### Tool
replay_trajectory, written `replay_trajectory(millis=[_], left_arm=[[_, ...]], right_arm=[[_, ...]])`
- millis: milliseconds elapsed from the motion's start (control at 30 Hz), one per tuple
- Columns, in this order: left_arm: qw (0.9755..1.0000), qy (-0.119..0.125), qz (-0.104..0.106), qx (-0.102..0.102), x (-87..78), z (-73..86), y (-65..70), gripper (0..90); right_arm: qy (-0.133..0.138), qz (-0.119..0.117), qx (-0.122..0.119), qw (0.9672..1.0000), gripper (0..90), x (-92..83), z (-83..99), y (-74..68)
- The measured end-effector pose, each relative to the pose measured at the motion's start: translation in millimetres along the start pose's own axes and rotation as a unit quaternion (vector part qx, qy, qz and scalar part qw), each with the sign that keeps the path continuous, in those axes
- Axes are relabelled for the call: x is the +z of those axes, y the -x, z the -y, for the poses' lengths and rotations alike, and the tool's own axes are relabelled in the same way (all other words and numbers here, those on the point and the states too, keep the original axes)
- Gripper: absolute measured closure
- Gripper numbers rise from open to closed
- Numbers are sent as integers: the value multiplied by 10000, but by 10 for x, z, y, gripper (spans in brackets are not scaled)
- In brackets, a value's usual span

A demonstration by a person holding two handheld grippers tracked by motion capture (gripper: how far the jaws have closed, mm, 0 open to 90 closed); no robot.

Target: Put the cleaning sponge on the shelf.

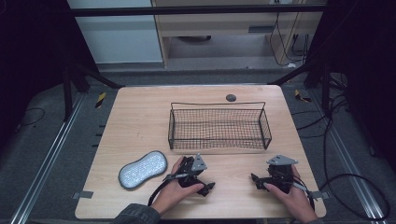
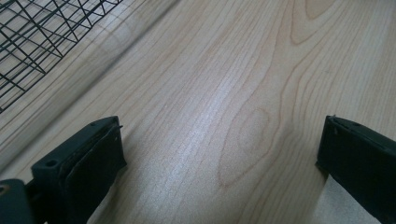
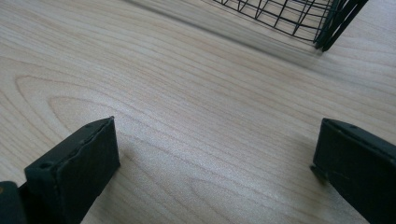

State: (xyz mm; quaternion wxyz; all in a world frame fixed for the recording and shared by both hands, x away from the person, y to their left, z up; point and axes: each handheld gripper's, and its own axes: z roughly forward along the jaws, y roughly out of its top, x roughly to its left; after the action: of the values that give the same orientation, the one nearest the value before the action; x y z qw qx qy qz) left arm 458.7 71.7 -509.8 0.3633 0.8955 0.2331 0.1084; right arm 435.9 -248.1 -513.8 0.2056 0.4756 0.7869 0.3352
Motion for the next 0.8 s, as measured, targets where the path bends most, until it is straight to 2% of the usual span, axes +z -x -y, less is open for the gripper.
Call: replay_trajectory(millis=[167,200,233,333,367,533,633,700,733,800], left_arm=[[10000,-5,-50,-15,-6,-4,15,0],[10000,-4,-42,-8,-12,-10,25,25],[9997,-138,-124,173,-44,-35,50,26],[9992,-251,-140,265,-95,-55,78,28],[9983,-426,-164,365,-146,-64,107,29],[9942,-932,-236,482,-336,-102,100,31],[9936,-1001,-237,456,-428,-119,63,33],[9931,-1070,-311,353,-559,-126,-21,35],[9921,-1149,-357,356,-605,-124,-59,35],[9917,-1174,-417,317,-646,-112,-91,29]], right_arm=[[1,0,-2,10000,4,0,0,0],[0,2,-3,10000,3,0,0,0],[0,1,-1,10000,4,0,0,0],[-1,2,-6,10000,4,0,0,0],[-1,4,-8,10000,4,0,0,0],[-2,2,-5,10000,4,0,0,0],[-1,3,-5,10000,4,0,0,0],[-1,3,-6,10000,4,0,0,0],[0,3,-5,10000,4,0,0,0],[-1,3,-5,10000,4,0,0,0]])
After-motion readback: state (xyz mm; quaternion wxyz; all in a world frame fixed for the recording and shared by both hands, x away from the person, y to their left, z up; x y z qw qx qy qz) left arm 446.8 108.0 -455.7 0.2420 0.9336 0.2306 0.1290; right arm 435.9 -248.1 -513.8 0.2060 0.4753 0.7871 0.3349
